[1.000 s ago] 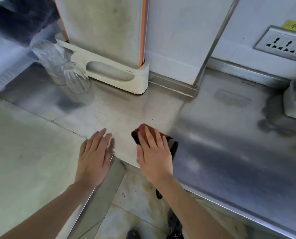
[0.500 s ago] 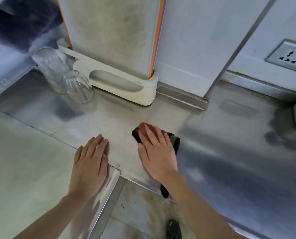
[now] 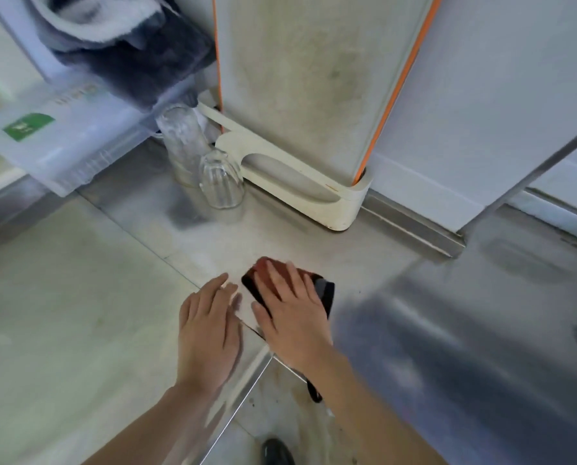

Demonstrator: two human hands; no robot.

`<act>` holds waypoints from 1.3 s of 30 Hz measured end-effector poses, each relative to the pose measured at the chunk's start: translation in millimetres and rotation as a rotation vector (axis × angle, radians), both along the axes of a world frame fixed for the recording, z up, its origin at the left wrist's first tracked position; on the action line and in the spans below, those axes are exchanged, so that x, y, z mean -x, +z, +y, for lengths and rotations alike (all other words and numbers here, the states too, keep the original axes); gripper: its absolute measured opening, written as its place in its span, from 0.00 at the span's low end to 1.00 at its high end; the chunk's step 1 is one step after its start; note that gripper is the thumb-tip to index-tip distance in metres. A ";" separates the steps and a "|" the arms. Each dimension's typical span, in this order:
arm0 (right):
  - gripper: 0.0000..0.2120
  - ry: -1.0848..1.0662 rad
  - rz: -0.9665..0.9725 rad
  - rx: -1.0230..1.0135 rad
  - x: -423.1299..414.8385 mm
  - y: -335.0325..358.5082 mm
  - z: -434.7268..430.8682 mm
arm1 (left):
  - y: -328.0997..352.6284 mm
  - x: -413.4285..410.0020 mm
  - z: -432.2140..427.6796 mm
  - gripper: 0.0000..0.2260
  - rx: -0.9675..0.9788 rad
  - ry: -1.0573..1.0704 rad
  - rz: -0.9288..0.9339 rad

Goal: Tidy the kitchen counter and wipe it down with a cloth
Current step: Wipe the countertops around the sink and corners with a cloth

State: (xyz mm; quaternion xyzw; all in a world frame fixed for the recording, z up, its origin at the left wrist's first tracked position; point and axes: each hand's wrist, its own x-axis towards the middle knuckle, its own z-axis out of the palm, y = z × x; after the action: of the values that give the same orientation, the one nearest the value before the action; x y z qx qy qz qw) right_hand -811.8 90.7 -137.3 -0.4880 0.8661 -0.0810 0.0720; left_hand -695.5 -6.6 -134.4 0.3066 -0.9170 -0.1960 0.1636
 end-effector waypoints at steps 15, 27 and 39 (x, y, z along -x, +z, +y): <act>0.28 0.337 -0.149 0.048 -57.6 8.6 -74.6 | 13.6 -115.1 -15.3 0.19 0.015 0.456 -0.136; 0.16 0.076 -0.167 0.434 48.1 -6.5 -105.7 | 14.9 -146.7 -25.1 0.19 0.020 0.644 -0.080; 0.26 0.670 -0.012 0.089 3.5 -6.8 -174.1 | 19.3 -146.1 -40.0 0.18 0.033 0.631 -0.061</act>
State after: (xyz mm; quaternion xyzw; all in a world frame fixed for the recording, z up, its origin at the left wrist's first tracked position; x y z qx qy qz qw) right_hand -815.4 -83.4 -144.0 -0.7475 0.6529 -0.0936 0.0783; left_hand -549.4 -46.5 -115.1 0.5789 -0.7843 -0.1112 0.1936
